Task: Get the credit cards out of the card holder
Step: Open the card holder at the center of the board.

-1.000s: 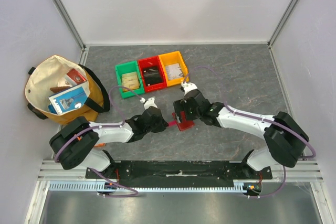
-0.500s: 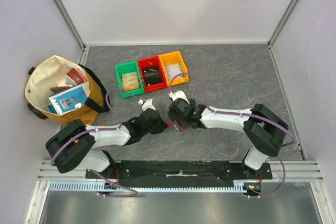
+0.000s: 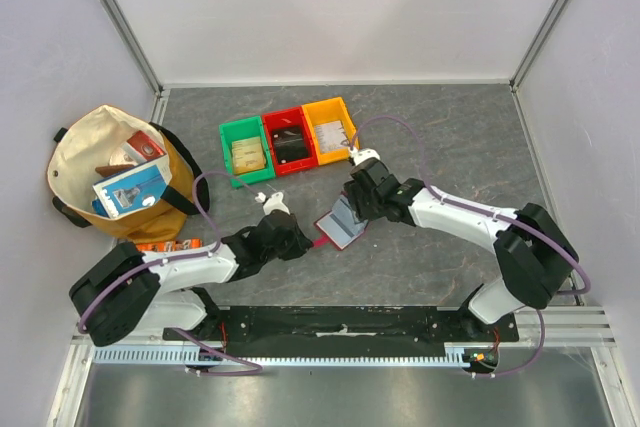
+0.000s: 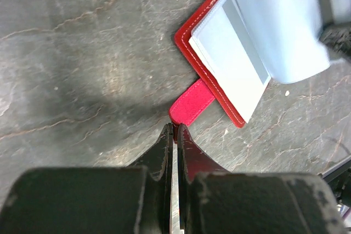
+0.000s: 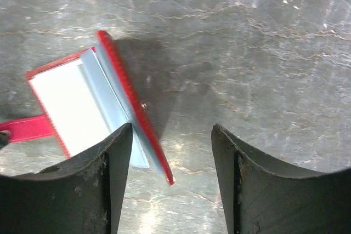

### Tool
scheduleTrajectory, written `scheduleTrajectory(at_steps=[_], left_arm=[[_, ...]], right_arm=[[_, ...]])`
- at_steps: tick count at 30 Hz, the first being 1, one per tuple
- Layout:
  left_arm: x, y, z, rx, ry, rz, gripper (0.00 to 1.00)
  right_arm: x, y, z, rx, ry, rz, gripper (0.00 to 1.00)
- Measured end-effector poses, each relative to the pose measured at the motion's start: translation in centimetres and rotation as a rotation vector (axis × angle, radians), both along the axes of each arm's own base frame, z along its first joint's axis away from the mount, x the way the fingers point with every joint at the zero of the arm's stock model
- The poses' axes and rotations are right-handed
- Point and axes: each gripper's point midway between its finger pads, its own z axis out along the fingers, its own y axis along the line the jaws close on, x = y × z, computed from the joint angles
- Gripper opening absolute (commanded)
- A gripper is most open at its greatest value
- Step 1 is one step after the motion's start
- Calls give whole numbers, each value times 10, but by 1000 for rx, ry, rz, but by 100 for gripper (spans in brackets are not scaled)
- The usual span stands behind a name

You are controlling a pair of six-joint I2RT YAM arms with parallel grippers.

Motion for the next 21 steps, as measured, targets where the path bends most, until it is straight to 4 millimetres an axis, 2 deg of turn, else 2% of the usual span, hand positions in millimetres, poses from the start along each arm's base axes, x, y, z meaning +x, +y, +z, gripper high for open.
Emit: scheduleTrajectory(at_steps=[4,7,12,15,18,21], left_arm=[[-6,10,1,23,7,8,2],[-8,16,4,38,5,12,2],[-10,32,-5,101,29,21,2],[-7,43,-9,145,40,33,2],[-4,45,-7,178,36,23,2],[-3,45,-7,197,36,9,2]], right_arm=[[5,-18,-10,14,48,-36,58],[2,-27,-19,25,91,-47,58],[-8,-30,-30,45,146,-43,71],[-13,-29,-34,57,166,-44,72],[-16,-25,-30,85,172,-38,73],[-17,-18,-13,136,146,-22,74]])
